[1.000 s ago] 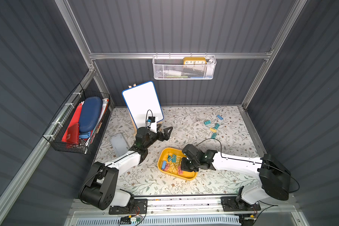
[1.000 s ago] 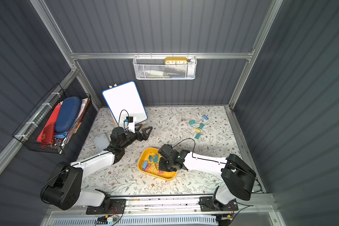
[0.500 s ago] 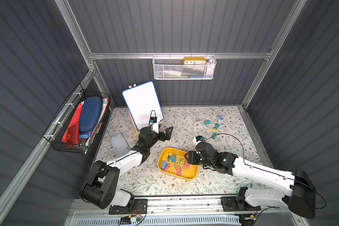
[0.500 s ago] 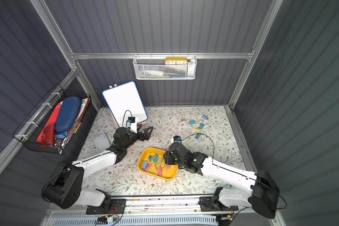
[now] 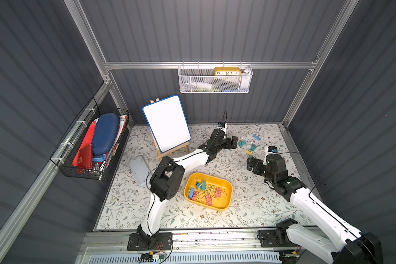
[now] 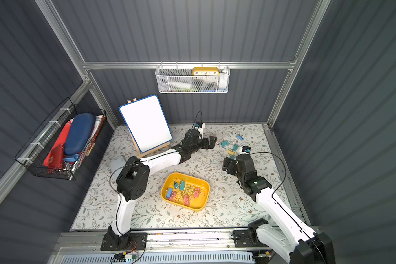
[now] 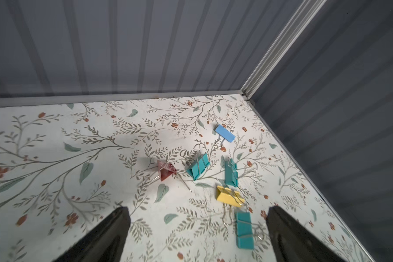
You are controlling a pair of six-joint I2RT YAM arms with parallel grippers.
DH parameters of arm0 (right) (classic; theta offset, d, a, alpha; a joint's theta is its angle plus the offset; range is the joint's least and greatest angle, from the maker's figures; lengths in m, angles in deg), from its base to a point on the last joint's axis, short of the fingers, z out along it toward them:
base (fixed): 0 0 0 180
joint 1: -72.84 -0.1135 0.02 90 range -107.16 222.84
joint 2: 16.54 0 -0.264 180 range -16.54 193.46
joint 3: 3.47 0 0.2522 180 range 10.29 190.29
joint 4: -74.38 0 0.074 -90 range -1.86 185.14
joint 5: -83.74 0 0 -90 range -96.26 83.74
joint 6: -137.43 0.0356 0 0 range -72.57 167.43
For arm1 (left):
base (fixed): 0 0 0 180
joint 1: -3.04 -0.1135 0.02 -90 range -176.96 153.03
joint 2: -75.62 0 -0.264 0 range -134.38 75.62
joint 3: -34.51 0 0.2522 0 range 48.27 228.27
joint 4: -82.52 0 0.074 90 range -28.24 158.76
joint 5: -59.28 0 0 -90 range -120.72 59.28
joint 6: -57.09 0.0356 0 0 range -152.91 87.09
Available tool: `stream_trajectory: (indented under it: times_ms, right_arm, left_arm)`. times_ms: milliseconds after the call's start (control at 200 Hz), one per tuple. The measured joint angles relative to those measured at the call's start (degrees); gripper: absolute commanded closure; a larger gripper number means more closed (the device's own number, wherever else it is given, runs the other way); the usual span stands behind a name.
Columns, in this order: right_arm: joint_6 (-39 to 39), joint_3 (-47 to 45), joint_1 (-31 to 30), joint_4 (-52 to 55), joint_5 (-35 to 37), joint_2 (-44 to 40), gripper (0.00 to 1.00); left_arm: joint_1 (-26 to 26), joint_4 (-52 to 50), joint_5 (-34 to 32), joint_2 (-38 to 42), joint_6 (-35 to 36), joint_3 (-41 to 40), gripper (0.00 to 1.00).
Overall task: Put the binder clips in the storage box
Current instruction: Pick up the binder clip at the center of the board.
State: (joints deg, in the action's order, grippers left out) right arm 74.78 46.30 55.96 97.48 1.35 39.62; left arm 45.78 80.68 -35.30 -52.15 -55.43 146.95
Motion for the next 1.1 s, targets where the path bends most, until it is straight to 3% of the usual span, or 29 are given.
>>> stream_trajectory:
  times_ms: [205, 320, 520, 620, 765, 855, 1101]
  right_arm:
    - [2.1, -4.83, 4.39, -4.46, -4.96, -0.28, 0.01]
    - [3.19, -5.29, 4.74, -6.4, -7.3, 0.09, 0.01]
    - [4.07, -5.49, 5.03, -8.72, -9.27, 1.03, 0.02]
    - [4.37, -5.51, 5.05, -9.38, -9.6, 1.16, 0.03]
    - [4.79, -5.51, 5.07, -9.81, -9.62, 1.29, 0.03]
    - [4.81, -5.51, 5.07, -9.86, -9.62, 1.29, 0.03]
    - [4.83, -5.51, 5.07, -9.86, -9.57, 1.29, 0.03]
  left_arm:
    - [-0.37, -13.97, 0.42, -20.46, -0.9, 28.65, 0.01]
    - [-0.72, -18.75, 0.63, -26.86, -1.81, 37.57, 0.02]
    - [-2.38, -20.76, 3.65, -28.39, -2.29, 38.29, 0.37]
    - [-3.28, -20.26, 4.61, -28.39, -1.81, 38.29, 0.5]
    - [-3.8, -20.11, 5.51, -28.41, -1.84, 38.29, 0.55]
    - [-3.85, -20.15, 6.27, -28.41, -1.73, 38.29, 0.63]
    - [-3.85, -20.06, 6.97, -28.44, -1.88, 38.07, 0.71]
